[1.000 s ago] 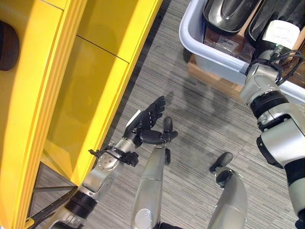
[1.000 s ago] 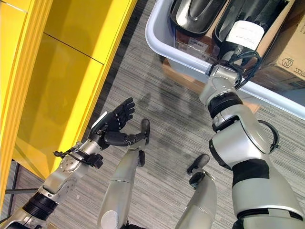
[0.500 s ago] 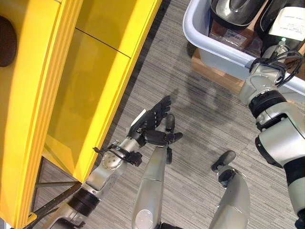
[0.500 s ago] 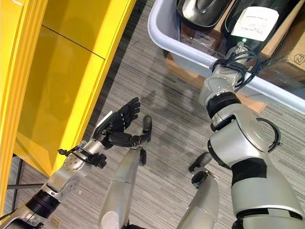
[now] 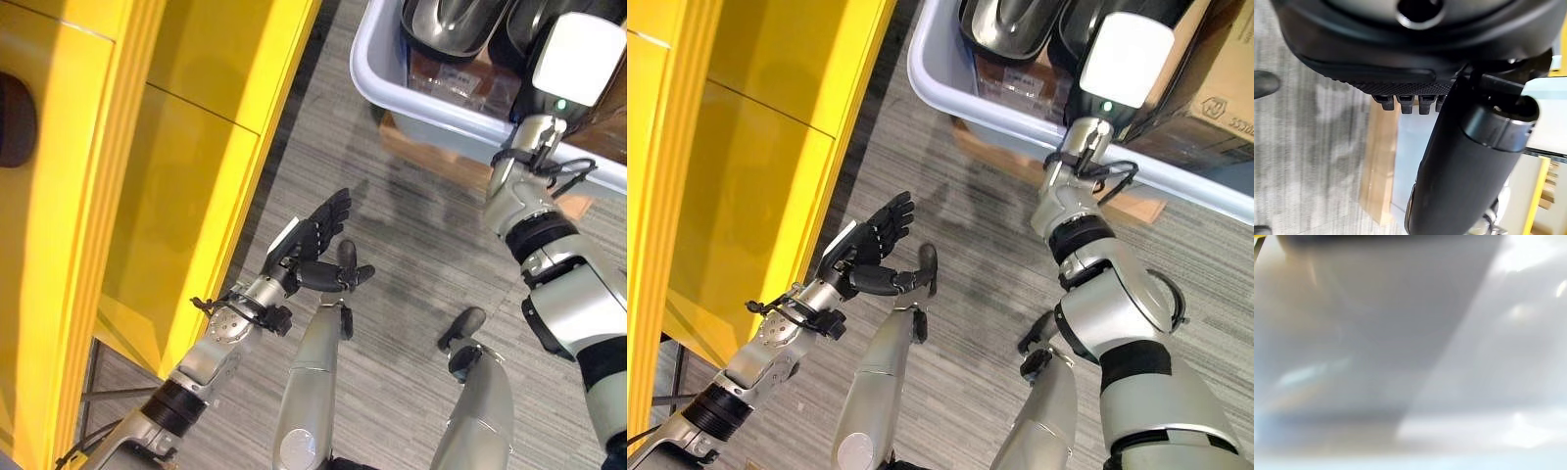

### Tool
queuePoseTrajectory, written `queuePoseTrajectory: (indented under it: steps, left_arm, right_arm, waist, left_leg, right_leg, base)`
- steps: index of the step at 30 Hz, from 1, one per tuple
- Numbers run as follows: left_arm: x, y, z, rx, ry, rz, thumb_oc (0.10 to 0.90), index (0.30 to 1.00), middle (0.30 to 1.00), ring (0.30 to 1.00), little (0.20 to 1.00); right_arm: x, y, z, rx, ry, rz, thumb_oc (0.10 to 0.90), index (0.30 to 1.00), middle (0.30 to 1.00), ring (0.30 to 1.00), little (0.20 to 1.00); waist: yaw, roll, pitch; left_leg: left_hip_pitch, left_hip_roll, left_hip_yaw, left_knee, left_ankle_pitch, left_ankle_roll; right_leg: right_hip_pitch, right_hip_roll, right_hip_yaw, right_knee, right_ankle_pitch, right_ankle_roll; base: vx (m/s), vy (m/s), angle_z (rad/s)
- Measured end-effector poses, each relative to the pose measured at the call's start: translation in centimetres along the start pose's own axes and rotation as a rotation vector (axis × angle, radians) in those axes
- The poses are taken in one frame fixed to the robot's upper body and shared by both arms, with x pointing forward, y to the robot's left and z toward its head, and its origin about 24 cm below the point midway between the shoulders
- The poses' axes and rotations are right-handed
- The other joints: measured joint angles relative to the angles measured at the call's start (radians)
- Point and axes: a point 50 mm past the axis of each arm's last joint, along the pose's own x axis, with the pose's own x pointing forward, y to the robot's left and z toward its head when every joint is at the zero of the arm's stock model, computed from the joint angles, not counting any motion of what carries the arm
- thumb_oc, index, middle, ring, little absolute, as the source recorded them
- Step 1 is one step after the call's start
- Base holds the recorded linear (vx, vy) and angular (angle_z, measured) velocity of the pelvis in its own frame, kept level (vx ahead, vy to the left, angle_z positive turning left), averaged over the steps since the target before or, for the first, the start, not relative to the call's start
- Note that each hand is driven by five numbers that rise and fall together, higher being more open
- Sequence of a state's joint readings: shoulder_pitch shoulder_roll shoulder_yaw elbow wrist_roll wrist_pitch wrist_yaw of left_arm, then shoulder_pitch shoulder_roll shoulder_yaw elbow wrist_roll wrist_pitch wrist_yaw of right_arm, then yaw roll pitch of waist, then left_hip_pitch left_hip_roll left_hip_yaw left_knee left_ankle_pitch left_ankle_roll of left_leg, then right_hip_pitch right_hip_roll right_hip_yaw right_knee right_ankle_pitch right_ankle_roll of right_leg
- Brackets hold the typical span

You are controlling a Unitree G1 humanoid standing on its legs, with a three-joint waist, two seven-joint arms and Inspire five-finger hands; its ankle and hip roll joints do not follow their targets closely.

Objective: Move parts from the plastic box to the shelf.

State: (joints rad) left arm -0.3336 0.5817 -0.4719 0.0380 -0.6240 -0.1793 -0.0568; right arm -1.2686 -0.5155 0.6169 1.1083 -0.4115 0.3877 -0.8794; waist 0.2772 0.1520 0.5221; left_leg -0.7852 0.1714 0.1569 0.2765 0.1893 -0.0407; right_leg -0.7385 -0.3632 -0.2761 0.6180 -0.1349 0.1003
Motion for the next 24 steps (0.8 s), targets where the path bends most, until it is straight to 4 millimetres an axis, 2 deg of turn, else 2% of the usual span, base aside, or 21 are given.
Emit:
queuePoseTrajectory:
  steps: [4, 8, 12, 15, 17, 20, 24]
  left_arm:
    - [-0.1, 0.2, 0.0, 0.002, 0.001, 0.007, 0.900, 1.000, 1.000, 1.000, 1.000]
    - [-0.9, 0.4, -0.4, -0.007, 0.014, 0.010, 0.900, 1.000, 1.000, 1.000, 1.000]
    - [-1.7, 0.7, -0.9, -0.018, 0.032, 0.028, 0.900, 1.000, 1.000, 1.000, 1.000]
    - [-2.5, 0.8, -0.8, -0.013, 0.038, 0.024, 0.900, 1.000, 1.000, 1.000, 1.000]
    - [-2.8, 0.7, -0.7, -0.018, 0.036, 0.025, 0.900, 1.000, 1.000, 1.000, 1.000]
    - [-3.3, 0.7, -0.8, -0.026, 0.040, 0.032, 0.900, 1.000, 1.000, 1.000, 1.000]
    - [-3.8, 1.0, -0.8, -0.031, 0.046, 0.041, 0.900, 1.000, 1.000, 1.000, 1.000]
  right_arm:
    - [-0.7, 0.6, -0.9, 0.042, 0.015, 0.001, 0.400, 0.300, 0.300, 0.300, 0.300]
    - [-1.5, 1.0, -1.7, 0.135, 0.058, -0.005, 0.400, 0.300, 0.300, 0.300, 0.300]
    - [-2.3, 1.2, -2.6, 0.199, 0.081, -0.022, 0.400, 0.300, 0.300, 0.300, 0.300]
    - [-2.5, 0.5, -2.9, 0.304, 0.090, -0.077, 0.400, 0.300, 0.300, 0.300, 0.300]
    - [-2.8, 0.1, -2.7, 0.352, 0.084, -0.086, 0.400, 0.300, 0.300, 0.300, 0.300]
    - [-3.5, -0.8, -1.7, 0.413, 0.009, -0.110, 0.400, 0.300, 0.300, 0.300, 0.300]
    - [-4.8, -1.7, -0.8, 0.455, -0.093, -0.106, 0.400, 0.300, 0.300, 0.300, 0.300]
  waist:
    - [-0.005, 0.000, 0.000]
    - [-0.031, 0.000, 0.000]
    - [-0.041, 0.000, 0.000]
    - [-0.060, 0.000, 0.000]
    - [-0.078, -0.001, 0.000]
    - [-0.085, -0.001, 0.000]
    - [-0.095, -0.001, 0.001]
  left_leg:
    - [0.046, 0.001, 0.006, -0.011, 0.003, -0.002]
    - [0.082, 0.001, 0.011, -0.022, 0.005, -0.004]
    - [0.122, 0.001, 0.028, -0.030, 0.003, -0.002]
    - [0.143, 0.002, 0.033, -0.039, 0.003, -0.004]
    - [0.150, 0.002, 0.033, -0.039, 0.003, -0.004]
    - [0.189, 0.001, 0.059, -0.040, -0.001, 0.000]
    - [0.236, 0.001, 0.065, -0.056, -0.001, -0.002]
  right_leg:
    - [0.040, 0.004, 0.003, -0.010, 0.002, 0.002]
    - [0.073, 0.006, 0.005, -0.019, 0.003, 0.004]
    - [0.097, 0.007, 0.020, -0.024, 0.006, 0.006]
    - [0.107, 0.011, 0.026, -0.024, 0.007, 0.005]
    - [0.115, 0.011, 0.026, -0.025, 0.007, 0.004]
    - [0.135, 0.011, 0.052, -0.032, 0.013, 0.009]
    - [0.176, 0.014, 0.054, -0.041, 0.013, 0.010]
  base:
    - [-0.02, -0.042, -0.04]
    - [-0.01, -0.025, -0.01]
    - [-0.01, -0.034, -0.08]
    - [-0.01, -0.027, -0.04]
    - [0.00, 0.000, 0.00]
    - [-0.01, -0.015, -0.16]
    - [-0.02, -0.036, -0.04]
